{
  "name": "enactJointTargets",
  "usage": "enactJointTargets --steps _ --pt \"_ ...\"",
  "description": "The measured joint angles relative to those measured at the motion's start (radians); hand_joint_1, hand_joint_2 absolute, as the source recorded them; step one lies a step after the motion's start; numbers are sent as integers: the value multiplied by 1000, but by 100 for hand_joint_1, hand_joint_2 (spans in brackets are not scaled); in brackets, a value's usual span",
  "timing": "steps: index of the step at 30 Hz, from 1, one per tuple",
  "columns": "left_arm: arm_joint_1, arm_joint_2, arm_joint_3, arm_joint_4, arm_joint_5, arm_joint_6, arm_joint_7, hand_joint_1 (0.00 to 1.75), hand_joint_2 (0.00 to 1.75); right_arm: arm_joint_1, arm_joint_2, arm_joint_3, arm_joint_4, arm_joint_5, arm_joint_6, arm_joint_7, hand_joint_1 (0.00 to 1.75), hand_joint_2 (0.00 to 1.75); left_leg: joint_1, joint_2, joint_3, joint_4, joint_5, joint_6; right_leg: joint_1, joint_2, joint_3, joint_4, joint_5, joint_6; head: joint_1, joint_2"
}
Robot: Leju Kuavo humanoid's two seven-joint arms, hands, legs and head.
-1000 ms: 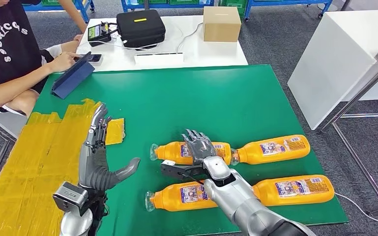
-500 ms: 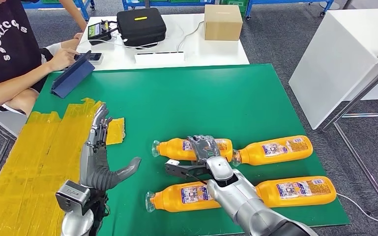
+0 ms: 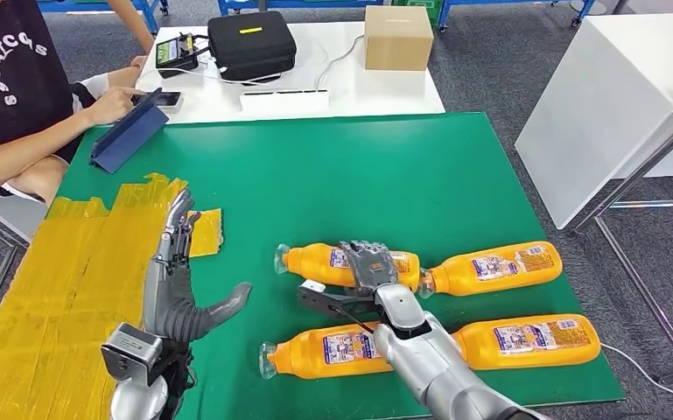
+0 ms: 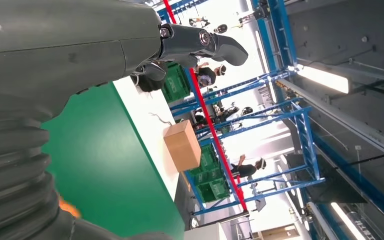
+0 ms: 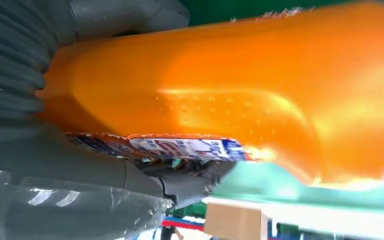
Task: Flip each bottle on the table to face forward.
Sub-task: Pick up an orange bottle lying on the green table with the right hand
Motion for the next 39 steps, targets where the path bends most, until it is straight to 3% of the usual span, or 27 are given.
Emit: enactJointTargets --steps 7,16,24,28,32,39 --pt "9 0 -12 -6 -43 0 20 0 175 175 13 -68 -344 -231 -128 -210 174 175 0 0 -8 0 0 0 0 0 -8 0 0 0 0 0" --pt "-7 1 -34 24 0 -32 66 0 175 284 30 -139 -583 -417 -199 -348 175 175 0 0 -10 0 0 0 0 0 -10 0 0 0 0 0" --pt "-12 2 -39 35 8 -38 71 0 175 306 36 -154 -616 -467 -197 -390 175 175 0 0 -10 0 0 0 0 0 -10 0 0 0 0 0" --pt "-23 3 -51 57 25 -42 85 0 175 339 63 -158 -658 -501 -191 -458 175 175 0 0 -10 0 0 0 0 0 -10 0 0 0 0 0" --pt "-49 3 -63 84 87 -62 113 0 175 359 100 -107 -659 -501 -206 -526 174 175 0 0 -10 0 0 0 0 0 -10 0 0 0 0 0" --pt "-78 4 -81 111 154 -96 129 0 175 358 126 -27 -614 -485 -249 -541 175 175 0 0 -10 0 0 0 0 0 -10 0 0 0 0 0"
